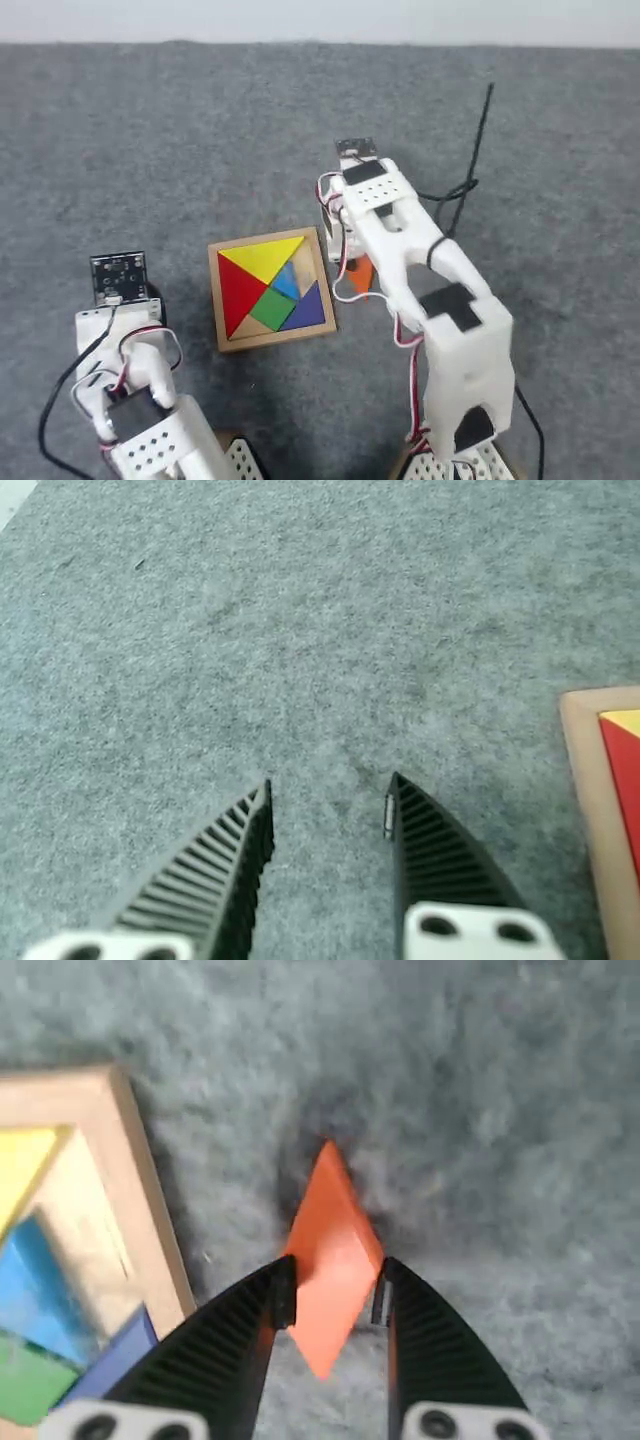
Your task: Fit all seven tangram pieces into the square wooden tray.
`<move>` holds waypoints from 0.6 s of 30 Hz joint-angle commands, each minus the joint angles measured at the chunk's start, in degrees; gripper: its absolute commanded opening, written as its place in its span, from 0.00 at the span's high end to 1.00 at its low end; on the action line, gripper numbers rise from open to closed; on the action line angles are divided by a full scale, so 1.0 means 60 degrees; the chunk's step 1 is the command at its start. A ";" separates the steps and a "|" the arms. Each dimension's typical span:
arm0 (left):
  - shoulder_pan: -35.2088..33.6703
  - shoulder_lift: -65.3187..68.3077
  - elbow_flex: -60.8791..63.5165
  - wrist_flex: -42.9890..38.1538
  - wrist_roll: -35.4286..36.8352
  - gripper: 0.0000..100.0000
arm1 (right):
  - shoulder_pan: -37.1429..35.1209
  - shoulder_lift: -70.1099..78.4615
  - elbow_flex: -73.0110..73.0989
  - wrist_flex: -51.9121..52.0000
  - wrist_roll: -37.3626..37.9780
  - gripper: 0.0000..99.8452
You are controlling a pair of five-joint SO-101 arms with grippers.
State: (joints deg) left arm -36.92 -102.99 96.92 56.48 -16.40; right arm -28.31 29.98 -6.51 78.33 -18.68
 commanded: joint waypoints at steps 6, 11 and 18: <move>0.0103 -0.0220 -0.0110 0.0059 -0.0103 0.82 | 0.0022 0.1692 -0.2637 0.1311 -0.0278 0.86; 0.0103 -0.0220 -0.0110 0.0059 -0.0103 0.82 | -0.0066 0.2264 -0.3194 0.1897 -0.0278 0.86; 0.0103 -0.0220 -0.0110 0.0059 -0.0103 0.82 | -0.0447 0.2352 -0.3209 0.1985 -0.0527 0.78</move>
State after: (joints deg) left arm -36.75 -102.99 96.92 56.48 -16.40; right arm -29.71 44.40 -25.05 89.67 -20.97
